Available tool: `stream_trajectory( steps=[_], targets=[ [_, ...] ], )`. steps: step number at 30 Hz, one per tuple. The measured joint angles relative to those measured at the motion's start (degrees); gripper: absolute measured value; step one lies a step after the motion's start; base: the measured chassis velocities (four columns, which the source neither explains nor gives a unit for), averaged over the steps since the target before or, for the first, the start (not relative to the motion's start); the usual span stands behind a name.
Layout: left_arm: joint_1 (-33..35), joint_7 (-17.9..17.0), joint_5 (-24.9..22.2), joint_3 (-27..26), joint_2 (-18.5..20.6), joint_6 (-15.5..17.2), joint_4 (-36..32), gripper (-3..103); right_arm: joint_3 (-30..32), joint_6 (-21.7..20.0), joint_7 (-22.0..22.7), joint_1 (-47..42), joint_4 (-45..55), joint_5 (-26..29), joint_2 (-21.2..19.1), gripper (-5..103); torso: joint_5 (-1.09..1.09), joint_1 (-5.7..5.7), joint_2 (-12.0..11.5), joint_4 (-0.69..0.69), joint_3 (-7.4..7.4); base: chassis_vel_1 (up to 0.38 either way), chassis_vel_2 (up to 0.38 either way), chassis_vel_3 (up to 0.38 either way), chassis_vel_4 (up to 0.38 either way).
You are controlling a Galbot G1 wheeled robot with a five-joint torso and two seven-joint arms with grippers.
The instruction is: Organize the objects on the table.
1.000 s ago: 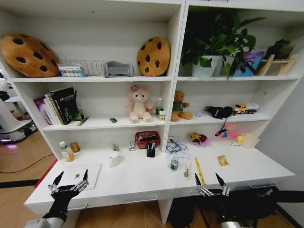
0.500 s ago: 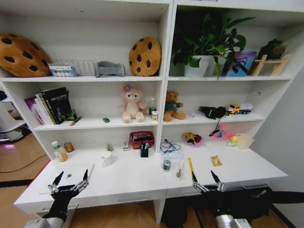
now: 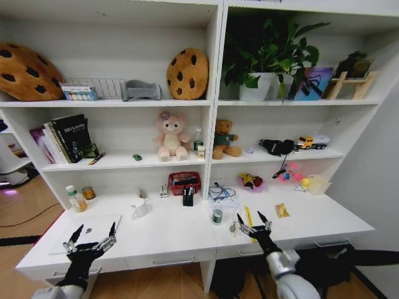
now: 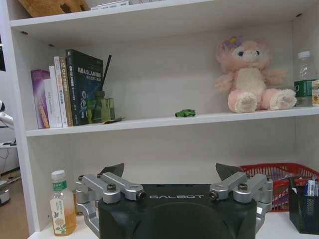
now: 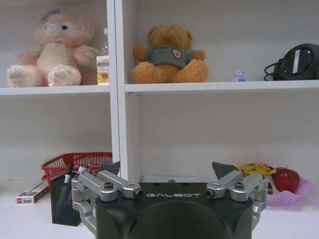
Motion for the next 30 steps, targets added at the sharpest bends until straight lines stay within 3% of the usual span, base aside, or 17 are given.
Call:
stream_trajectory(
  steps=[6, 12, 21, 30],
  targets=[
    [0.0, 0.0, 0.0, 0.0, 0.0, 0.0, 0.0, 100, -4.1, -3.26, 0.02, 4.67, -2.41, 2.04, -1.11, 100, 0.0, 0.0, 0.0, -0.03, 0.0, 0.0, 0.0, 0.0, 0.0],
    [0.0, 0.0, 0.0, 0.0, 0.0, 0.0, 0.0, 100, -6.63, -2.98, -2.51, 5.75, -3.38, 1.19, -1.57, 100, -0.01, 0.0, 0.01, -0.05, 0.0, 0.0, 0.0, 0.0, 0.0],
    [0.0, 0.0, 0.0, 0.0, 0.0, 0.0, 0.0, 100, -12.42, -3.35, -3.82, 15.01, -9.96, 1.47, -3.49, 100, -0.02, 0.0, 0.01, -0.02, 0.0, 0.0, 0.0, 0.0, 0.0],
    [0.0, 0.0, 0.0, 0.0, 0.0, 0.01, -0.01, 100, -19.6, -4.6, -2.81, 21.43, -16.59, 0.89, -1.1, 99, -0.01, 0.0, 0.01, -0.03, 0.0, 0.0, 0.0, 0.0, 0.0]
  ],
)
